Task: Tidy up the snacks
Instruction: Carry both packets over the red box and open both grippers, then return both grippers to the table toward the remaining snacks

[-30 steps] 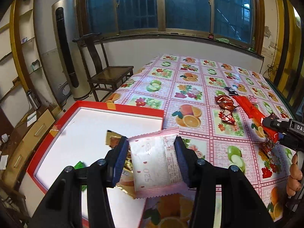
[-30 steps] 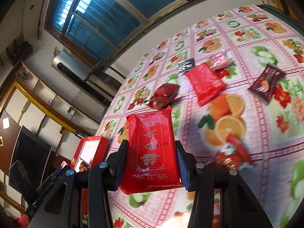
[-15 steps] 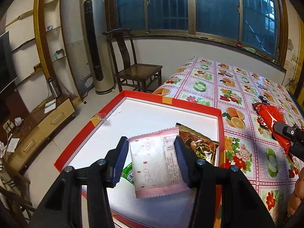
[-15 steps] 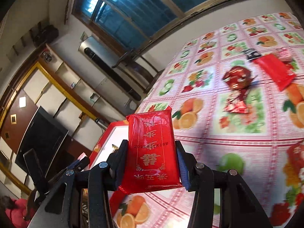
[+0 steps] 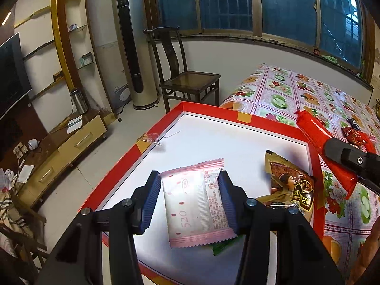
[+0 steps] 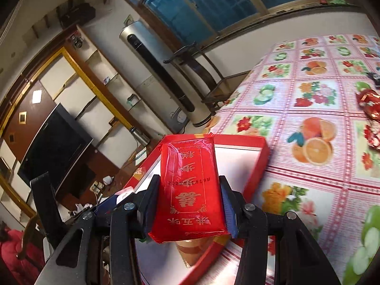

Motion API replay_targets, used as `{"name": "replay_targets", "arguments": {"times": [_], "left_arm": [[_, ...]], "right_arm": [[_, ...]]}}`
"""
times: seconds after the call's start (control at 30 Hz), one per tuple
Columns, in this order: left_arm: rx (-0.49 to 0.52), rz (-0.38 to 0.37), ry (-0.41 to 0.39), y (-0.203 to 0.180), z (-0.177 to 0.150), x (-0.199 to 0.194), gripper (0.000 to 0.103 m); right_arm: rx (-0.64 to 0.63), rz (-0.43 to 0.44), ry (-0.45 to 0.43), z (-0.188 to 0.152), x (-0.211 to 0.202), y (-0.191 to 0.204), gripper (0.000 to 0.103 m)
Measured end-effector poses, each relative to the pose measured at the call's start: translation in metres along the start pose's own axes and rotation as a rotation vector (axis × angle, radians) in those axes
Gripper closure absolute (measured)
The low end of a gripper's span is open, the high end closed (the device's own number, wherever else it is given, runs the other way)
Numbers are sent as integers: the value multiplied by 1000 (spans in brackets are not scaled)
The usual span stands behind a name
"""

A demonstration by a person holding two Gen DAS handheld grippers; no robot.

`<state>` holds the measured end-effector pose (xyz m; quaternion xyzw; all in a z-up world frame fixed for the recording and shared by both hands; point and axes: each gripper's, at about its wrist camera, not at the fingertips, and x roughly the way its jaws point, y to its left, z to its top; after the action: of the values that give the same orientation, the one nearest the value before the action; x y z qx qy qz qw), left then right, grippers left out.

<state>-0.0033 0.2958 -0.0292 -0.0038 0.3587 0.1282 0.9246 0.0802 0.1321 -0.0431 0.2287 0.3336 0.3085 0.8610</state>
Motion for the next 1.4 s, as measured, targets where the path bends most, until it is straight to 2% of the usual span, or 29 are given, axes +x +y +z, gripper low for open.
{"name": "replay_targets", "arguments": {"times": [0.1, 0.3, 0.37, 0.43, 0.5, 0.6, 0.7, 1.1, 1.27, 1.4], "left_arm": [[2, 22, 1, 3, 1, 5, 54], [-7, 112, 8, 10, -1, 14, 52], [-12, 130, 9, 11, 0, 15, 44], [-15, 135, 2, 10, 0, 13, 30], [-11, 148, -18, 6, 1, 8, 30], [0, 157, -37, -1, 4, 1, 23], [29, 169, -49, -12, 4, -5, 23], [104, 188, -110, -51, 10, -49, 17], [160, 159, -137, -79, 7, -69, 16], [221, 95, -151, -114, 5, -83, 16]], "right_arm": [[-44, -10, 17, -2, 13, 12, 51], [-108, -35, 63, -7, 30, 23, 50], [-122, -35, 53, -7, 28, 25, 48], [-115, -20, 37, -5, 22, 23, 42], [-104, -20, 6, -4, 15, 20, 38], [-93, -44, -5, -3, 11, 15, 38], [-60, -59, -5, -2, 7, 8, 38], [0, -73, -55, 2, -19, -7, 38], [39, -71, -111, 2, -54, -21, 38], [49, -131, -138, 3, -98, -40, 38]]}}
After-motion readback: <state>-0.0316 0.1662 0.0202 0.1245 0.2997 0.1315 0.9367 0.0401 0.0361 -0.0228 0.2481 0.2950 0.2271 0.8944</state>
